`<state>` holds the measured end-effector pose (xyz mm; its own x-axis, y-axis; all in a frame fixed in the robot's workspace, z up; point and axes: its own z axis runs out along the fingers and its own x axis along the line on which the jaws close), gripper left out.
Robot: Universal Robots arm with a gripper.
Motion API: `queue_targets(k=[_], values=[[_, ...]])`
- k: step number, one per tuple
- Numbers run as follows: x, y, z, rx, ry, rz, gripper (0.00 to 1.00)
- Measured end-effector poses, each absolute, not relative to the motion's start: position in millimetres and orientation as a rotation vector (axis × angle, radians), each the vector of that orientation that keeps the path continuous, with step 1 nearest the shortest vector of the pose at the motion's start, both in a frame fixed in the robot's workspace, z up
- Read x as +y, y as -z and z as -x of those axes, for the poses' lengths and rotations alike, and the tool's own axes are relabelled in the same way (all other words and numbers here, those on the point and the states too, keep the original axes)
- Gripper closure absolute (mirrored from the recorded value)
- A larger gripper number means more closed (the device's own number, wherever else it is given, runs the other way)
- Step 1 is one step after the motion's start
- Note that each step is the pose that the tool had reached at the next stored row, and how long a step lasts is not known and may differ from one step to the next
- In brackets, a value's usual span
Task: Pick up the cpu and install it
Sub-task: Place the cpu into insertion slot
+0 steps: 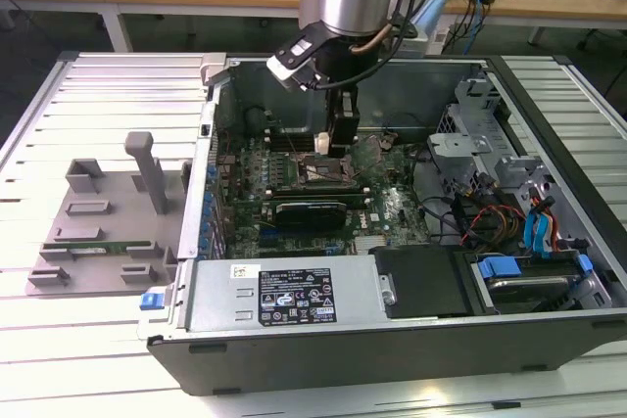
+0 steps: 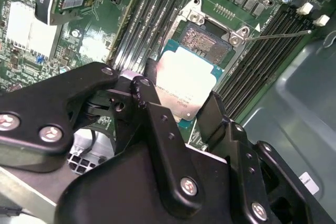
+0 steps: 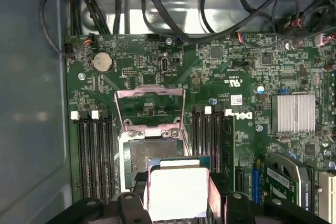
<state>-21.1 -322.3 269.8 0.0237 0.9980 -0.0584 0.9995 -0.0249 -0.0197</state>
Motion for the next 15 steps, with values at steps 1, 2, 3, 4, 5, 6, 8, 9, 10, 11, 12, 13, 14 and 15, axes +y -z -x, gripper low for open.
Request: queue_targets(k=[1,2,3,4,5,6,8,9,10,11,12,13,14,15], values=[[-322,-269,21,2.175,0.086,-2.228,0.46],[-321,-267,21,2.175,0.087,-2.229,0.46],[-320,-266,21,2.175,0.087,-2.228,0.46],[-320,-265,21,2.175,0.086,-2.228,0.46],[-318,-264,21,2.175,0.086,-2.228,0.46],[-318,-263,21,2.175,0.086,-2.228,0.46],[-317,-262,21,2.175,0.087,-2.228,0.46],[-316,-261,21,2.175,0.086,-2.228,0.46],[-315,-261,21,2.175,0.086,-2.228,0.46],[-315,-260,21,2.175,0.086,-2.228,0.46],[-315,-260,21,2.175,0.086,-2.228,0.46],[-314,-259,21,2.175,0.086,-2.228,0.46],[-314,-258,21,2.175,0.087,-2.228,0.46],[-313,-257,21,2.175,0.087,-2.228,0.46]])
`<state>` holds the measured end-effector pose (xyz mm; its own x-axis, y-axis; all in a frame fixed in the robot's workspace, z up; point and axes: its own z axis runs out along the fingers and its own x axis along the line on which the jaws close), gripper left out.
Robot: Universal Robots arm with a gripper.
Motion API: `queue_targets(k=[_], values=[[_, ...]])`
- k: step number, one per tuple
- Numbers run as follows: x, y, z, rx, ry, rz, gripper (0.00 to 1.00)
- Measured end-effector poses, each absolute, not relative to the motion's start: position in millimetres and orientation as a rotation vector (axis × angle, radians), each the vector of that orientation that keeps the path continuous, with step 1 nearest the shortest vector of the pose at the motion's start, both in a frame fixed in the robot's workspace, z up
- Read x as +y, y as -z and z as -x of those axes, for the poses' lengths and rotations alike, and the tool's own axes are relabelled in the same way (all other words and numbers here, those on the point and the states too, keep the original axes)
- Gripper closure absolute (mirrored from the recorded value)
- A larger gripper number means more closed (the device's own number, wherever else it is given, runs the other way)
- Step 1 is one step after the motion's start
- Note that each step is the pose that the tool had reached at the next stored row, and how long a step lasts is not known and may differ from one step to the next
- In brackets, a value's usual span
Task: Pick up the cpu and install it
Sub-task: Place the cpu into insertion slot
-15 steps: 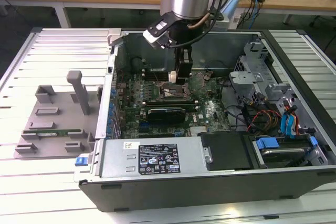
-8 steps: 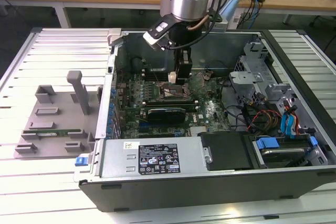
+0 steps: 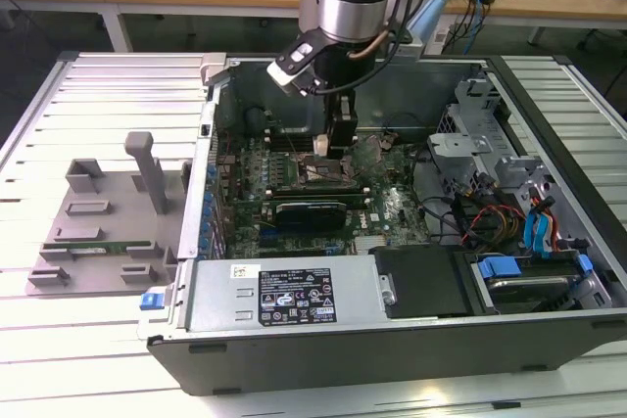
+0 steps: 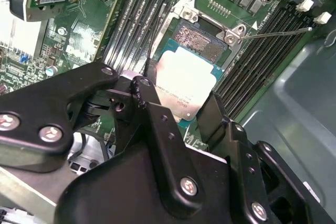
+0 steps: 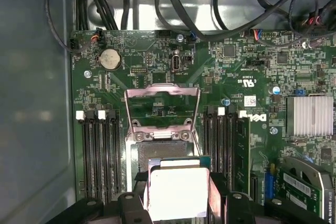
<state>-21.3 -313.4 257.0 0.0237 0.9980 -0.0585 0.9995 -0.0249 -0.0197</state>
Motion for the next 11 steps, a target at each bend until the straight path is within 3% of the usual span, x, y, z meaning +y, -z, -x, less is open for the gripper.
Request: queue_targets(k=[11], values=[[-313,-245,21,2.175,0.086,-2.228,0.46]])
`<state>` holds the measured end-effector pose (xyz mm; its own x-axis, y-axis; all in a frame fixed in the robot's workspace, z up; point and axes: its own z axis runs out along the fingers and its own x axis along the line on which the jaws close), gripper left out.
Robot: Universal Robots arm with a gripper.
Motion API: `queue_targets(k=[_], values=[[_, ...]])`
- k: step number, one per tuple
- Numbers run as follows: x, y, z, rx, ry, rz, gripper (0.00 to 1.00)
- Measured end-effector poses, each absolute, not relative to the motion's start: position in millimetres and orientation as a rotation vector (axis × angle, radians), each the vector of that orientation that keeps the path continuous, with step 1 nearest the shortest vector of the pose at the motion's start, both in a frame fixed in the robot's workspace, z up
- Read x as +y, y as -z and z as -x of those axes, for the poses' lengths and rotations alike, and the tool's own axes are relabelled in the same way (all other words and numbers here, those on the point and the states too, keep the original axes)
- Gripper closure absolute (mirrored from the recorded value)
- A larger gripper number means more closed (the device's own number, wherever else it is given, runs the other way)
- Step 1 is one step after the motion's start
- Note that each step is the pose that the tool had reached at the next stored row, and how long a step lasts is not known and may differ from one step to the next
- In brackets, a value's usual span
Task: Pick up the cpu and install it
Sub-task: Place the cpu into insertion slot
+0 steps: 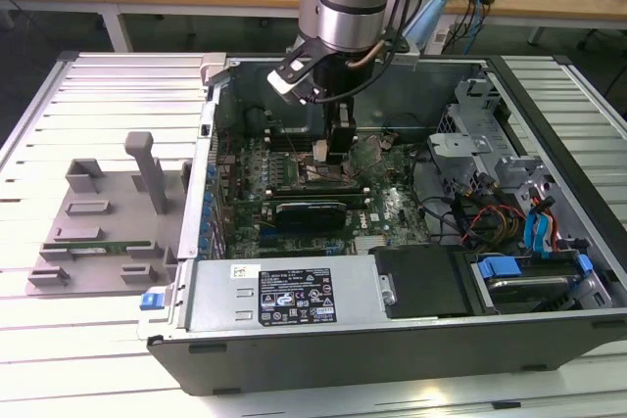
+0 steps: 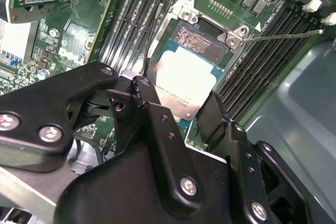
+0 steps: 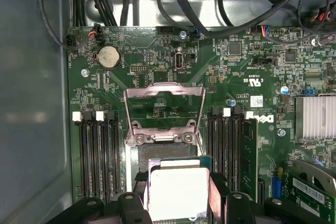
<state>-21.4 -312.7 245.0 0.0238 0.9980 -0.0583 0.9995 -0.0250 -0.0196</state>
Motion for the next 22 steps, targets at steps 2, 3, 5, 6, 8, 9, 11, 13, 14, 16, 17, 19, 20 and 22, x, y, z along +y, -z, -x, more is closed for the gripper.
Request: queue_targets(k=[2,3,5,6,8,9,11,13,14,16,17,19,20,22], values=[[-313,-244,21,2.175,0.086,-2.228,0.46],[-313,-242,21,2.175,0.086,-2.228,0.46],[-308,-227,23,2.175,0.086,-2.228,0.46],[-308,-224,24,2.175,0.087,-2.228,0.46],[-308,-222,25,2.175,0.087,-2.228,0.46],[-308,-220,26,2.175,0.086,-2.229,0.46],[-308,-220,26,2.175,0.086,-2.228,0.46],[-308,-217,28,2.175,0.087,-2.228,0.46],[-308,-216,28,2.175,0.087,-2.228,0.46],[-308,-215,29,2.175,0.087,-2.228,0.46],[-308,-214,29,2.175,0.086,-2.229,0.46],[-308,-212,29,2.175,0.087,-2.228,0.46],[-308,-211,29,2.175,0.087,-2.228,0.46],[-308,-208,29,2.175,0.087,-2.228,0.46]])
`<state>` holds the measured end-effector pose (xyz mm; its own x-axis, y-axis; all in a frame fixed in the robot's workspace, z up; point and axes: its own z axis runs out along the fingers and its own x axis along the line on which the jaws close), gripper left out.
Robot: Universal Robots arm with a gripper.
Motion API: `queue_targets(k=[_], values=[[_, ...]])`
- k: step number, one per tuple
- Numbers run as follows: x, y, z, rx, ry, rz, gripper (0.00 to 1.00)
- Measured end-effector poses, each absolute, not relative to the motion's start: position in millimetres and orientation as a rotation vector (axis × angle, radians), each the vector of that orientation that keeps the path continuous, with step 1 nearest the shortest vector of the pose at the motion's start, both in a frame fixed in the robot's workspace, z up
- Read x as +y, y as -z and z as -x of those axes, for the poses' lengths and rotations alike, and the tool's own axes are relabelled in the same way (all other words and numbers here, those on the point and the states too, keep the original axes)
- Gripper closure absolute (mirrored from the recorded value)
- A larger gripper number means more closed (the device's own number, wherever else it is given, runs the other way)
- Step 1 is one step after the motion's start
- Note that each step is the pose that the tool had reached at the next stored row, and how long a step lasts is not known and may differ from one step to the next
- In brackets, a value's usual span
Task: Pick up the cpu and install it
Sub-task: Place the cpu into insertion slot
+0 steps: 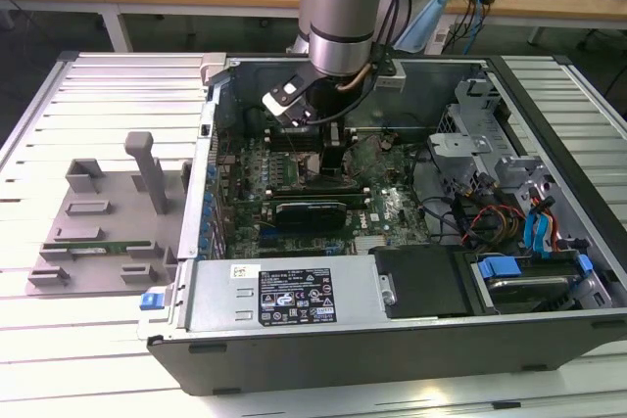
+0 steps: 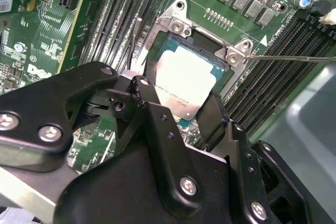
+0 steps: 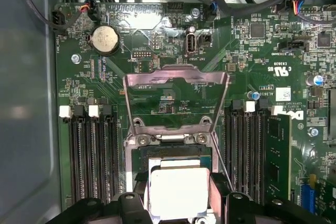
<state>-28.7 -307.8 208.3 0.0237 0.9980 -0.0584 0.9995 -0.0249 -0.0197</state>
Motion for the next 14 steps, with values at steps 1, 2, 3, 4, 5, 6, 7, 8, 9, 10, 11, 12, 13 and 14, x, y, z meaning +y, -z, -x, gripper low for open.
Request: queue_targets(k=[1,2,3,4,5,6,7,8,9,10,11,12,13,14], values=[[-307.8,-206.9,28.7,2.175,0.086,-2.228,0.46],[-307.8,-206.0,28.7,2.175,0.086,-2.228,0.46],[-307.8,-205.5,28.7,2.175,0.087,-2.228,0.46],[-307.8,-204.9,28.7,2.175,0.087,-2.228,0.46],[-307.8,-204.4,28.7,2.175,0.087,-2.228,0.46],[-307.7,-203.9,28.7,2.175,0.087,-2.228,0.46],[-307.4,-203.0,28.8,2.174,0.087,-2.229,0.46],[-307.2,-202.1,28.7,2.175,0.087,-2.228,0.46],[-307.1,-201.3,28.7,2.175,0.087,-2.228,0.46],[-307.1,-200.2,28.7,2.175,0.086,-2.228,0.46],[-307.1,-199.6,28.7,2.175,0.087,-2.228,0.46],[-307.0,-199.2,28.7,2.174,0.087,-2.229,0.46],[-306.7,-198.8,28.1,2.175,0.087,-2.228,0.46],[-306.3,-198.5,27.4,2.175,0.087,-2.228,0.46]])
